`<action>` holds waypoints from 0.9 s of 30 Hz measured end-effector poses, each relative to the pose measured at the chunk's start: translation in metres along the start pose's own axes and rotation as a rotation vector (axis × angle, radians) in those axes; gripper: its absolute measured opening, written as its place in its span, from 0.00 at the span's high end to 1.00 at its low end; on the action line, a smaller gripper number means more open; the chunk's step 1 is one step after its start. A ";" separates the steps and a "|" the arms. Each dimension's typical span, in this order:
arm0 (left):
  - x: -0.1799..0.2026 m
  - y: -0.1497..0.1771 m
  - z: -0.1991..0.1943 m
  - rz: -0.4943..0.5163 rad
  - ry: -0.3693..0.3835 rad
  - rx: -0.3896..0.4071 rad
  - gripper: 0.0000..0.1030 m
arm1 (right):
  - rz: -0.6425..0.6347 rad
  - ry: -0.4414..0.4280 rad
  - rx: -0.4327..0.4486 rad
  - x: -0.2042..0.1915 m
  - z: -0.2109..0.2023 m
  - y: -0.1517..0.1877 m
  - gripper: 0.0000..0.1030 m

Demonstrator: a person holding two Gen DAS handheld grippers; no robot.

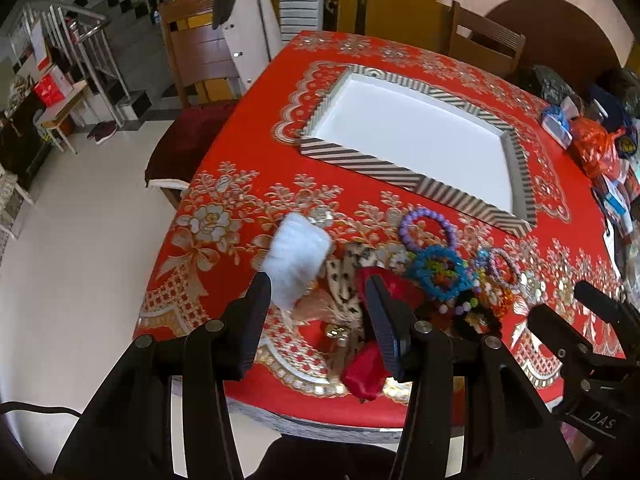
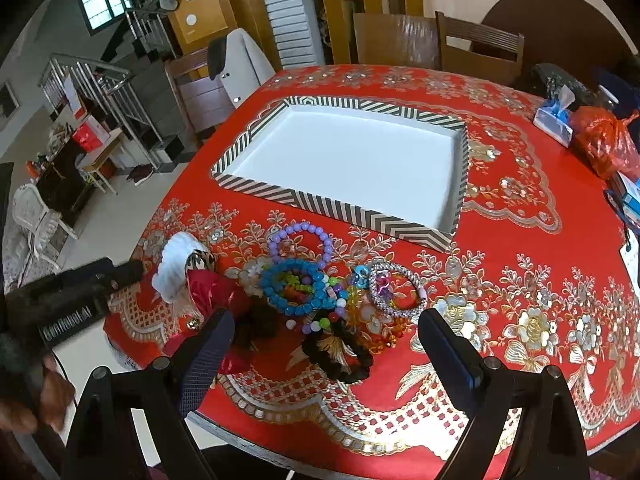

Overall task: Organize jewelry
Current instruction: 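Grasp the red satin bow with the left tool while the right tool grasps the blue beaded bracelet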

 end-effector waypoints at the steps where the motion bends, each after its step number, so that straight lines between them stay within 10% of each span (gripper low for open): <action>1: -0.008 -0.002 0.001 -0.018 0.000 -0.003 0.53 | -0.005 -0.011 -0.001 0.001 0.001 0.001 0.14; 7: -0.041 -0.004 0.010 -0.090 -0.004 -0.027 0.53 | -0.038 -0.095 -0.047 0.003 0.026 0.007 0.44; 17: 0.015 0.030 0.017 0.088 0.235 -0.140 0.46 | -0.046 -0.115 -0.090 0.008 0.052 -0.002 0.45; 27: 0.049 0.051 0.050 0.179 0.264 -0.242 0.46 | -0.029 -0.129 -0.118 0.013 0.055 -0.002 0.45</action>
Point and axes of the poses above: each gripper's, at about its wrist camera, not at the fingertips, and z roughly the way its jaws point, x to its right, y to its underside, the point moved 9 cm from there along z, roughly the way its jaws point, and after that the axes turned 2 degrees about -z, right-handed, at the moved point
